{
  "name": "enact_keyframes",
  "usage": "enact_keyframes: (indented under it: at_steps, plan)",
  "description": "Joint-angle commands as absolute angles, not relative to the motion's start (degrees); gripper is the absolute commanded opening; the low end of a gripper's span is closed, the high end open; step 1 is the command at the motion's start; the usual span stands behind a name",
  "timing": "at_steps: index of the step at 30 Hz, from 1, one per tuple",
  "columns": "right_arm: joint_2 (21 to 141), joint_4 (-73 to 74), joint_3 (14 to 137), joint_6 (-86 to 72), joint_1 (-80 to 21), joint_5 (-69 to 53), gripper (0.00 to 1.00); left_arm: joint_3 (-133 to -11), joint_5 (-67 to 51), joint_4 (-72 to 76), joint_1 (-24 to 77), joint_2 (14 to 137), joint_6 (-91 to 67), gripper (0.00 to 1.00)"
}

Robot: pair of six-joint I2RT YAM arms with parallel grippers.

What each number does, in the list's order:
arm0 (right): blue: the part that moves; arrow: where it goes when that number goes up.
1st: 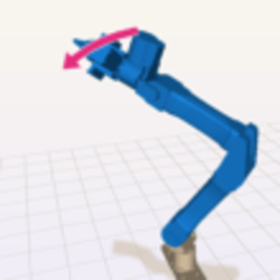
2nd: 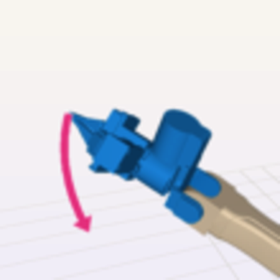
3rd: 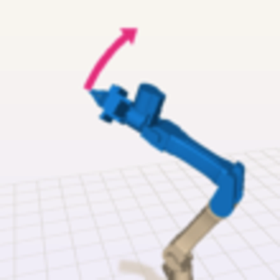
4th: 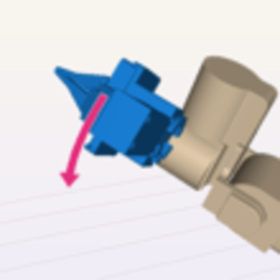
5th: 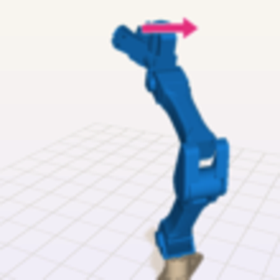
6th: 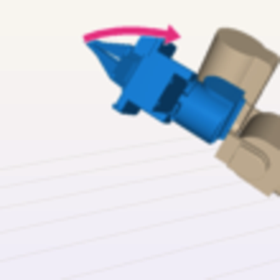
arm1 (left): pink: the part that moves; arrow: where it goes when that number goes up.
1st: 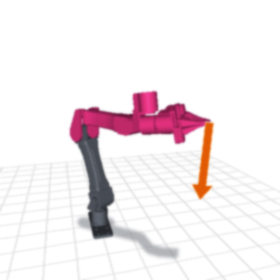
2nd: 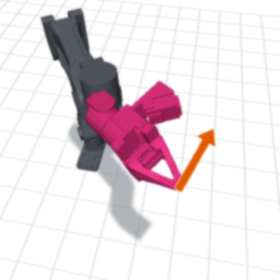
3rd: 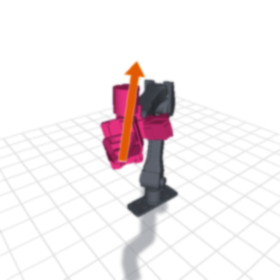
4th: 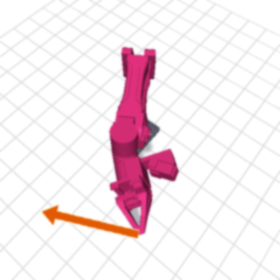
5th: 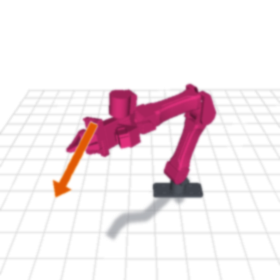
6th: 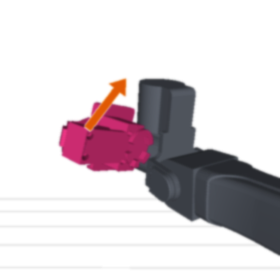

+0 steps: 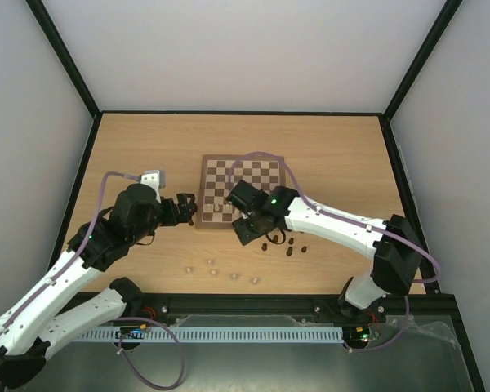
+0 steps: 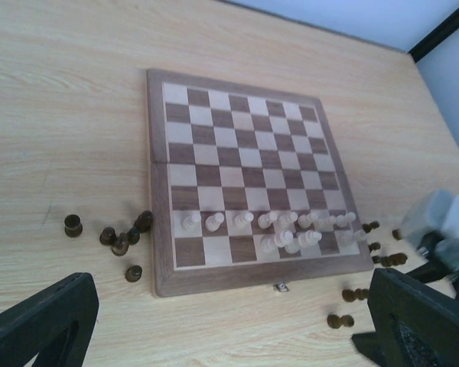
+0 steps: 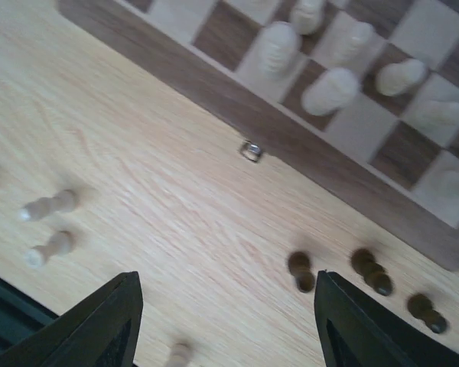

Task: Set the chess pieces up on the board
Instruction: Pick up the chess piece at the center of the board.

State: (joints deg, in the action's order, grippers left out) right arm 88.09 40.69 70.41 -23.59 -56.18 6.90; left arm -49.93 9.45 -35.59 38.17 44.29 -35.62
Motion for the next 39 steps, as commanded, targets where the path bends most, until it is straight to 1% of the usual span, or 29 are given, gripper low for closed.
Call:
enact_keyframes:
  at_steps: [1,3,8,24,28,31,34,36,39]
  plan:
    - [91.21,40.09,73.65,-23.14,-59.66,3.86,0.61,-53.35,13.08,-37.36,37.71,39.7,-36.4,0.99]
    - [92.42,40.03,74.8,-22.84,-61.84,4.02,0.59,-54.0,14.04,-38.11,37.69,37.95,-36.59,1.0]
    - [95.59,39.97,77.23,-22.91,-66.37,4.36,0.59,-54.66,16.03,-39.31,37.68,34.83,-37.37,1.0]
    - [98.83,40.01,78.21,-24.46,-70.71,5.49,0.58,-52.86,15.67,-39.67,37.68,33.58,-37.73,0.99]
    - [97.81,40.64,77.51,-25.77,-71.02,8.55,0.6,-52.24,15.23,-39.29,37.69,33.4,-37.62,0.99]
    - [95.55,42.22,76.4,-27.57,-71.02,12.72,0.64,-52.12,13.78,-39.32,37.69,34.29,-37.73,1.0]
    - [91.91,42.87,73.82,-29.96,-70.82,16.1,0.74,-51.61,11.61,-39.72,37.69,35.59,-38.47,1.0]
    - [88.89,42.72,71.12,-31.66,-70.34,17.51,0.83,-50.27,10.06,-39.26,37.7,35.77,-39.04,0.99]
    - [83.75,41.43,66.57,-33.42,-69.34,18.13,0.91,-47.51,8.48,-38.36,37.71,36.04,-40.21,0.99]
